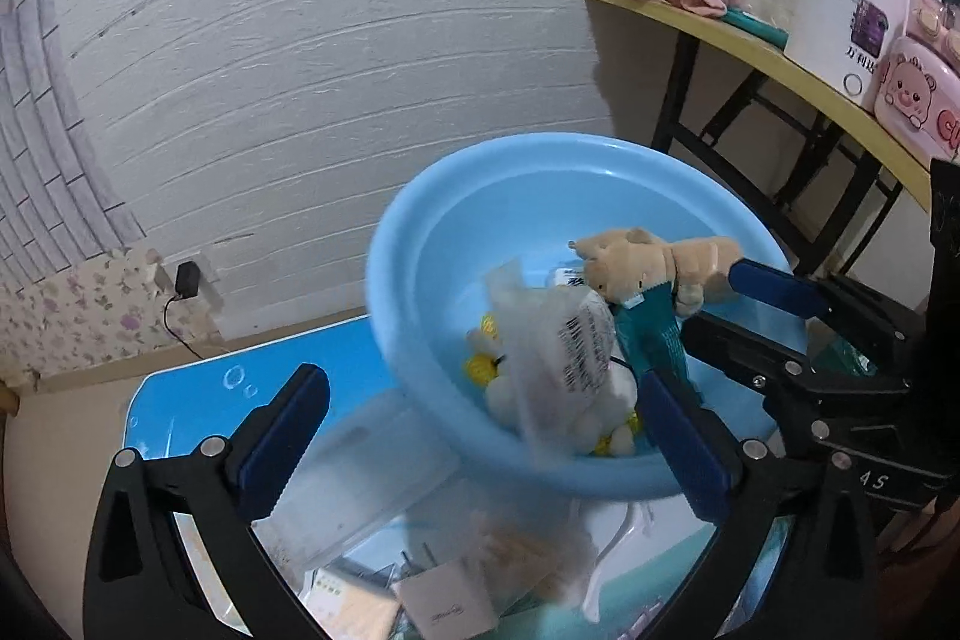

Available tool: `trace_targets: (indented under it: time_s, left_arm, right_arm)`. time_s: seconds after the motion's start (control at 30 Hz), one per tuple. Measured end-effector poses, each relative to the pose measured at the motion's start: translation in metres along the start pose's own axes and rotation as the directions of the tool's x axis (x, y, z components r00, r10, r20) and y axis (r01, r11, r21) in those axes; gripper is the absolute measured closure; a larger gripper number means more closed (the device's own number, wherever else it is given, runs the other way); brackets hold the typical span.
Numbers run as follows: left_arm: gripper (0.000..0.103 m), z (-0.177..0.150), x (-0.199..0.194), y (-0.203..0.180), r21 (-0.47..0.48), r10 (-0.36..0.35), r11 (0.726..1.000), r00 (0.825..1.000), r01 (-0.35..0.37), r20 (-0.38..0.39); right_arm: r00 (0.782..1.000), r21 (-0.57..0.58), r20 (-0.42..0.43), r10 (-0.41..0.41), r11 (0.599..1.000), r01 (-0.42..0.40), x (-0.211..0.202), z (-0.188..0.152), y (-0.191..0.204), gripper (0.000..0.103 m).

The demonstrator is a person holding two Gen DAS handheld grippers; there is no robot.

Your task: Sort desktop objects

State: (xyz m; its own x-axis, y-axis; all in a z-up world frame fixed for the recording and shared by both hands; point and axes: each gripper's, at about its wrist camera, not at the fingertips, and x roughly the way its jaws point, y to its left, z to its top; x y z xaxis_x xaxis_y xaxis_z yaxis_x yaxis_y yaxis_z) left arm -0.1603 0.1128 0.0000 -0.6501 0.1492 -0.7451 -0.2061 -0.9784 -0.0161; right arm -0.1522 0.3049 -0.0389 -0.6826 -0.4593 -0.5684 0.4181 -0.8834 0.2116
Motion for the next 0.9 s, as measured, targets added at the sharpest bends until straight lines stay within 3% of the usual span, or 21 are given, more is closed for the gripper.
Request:
trace_targets:
  time_s: [0.3, 0.63, 0.9]
  left_arm:
    - [0.000, -0.022, -0.017, 0.016, -0.028, -0.007, 1.000, 1.000, 0.007, -0.014]
    - [0.000, -0.054, -0.034, 0.036, -0.066, 0.028, 0.997, 0.998, -0.032, -0.062]
    - [0.000, -0.083, -0.043, 0.063, -0.144, 0.026, 0.989, 0.994, -0.041, -0.106]
  right_arm:
    - [0.999, 0.016, -0.019, -0.030, 0.999, 0.030, -0.022, -0.010, 0.007, 0.040]
    - [0.998, 0.008, -0.037, -0.059, 0.998, 0.060, -0.042, -0.024, 0.028, 0.040]
    - [0.987, -0.014, -0.130, -0.094, 0.996, 0.093, -0.040, -0.041, 0.054, 0.040]
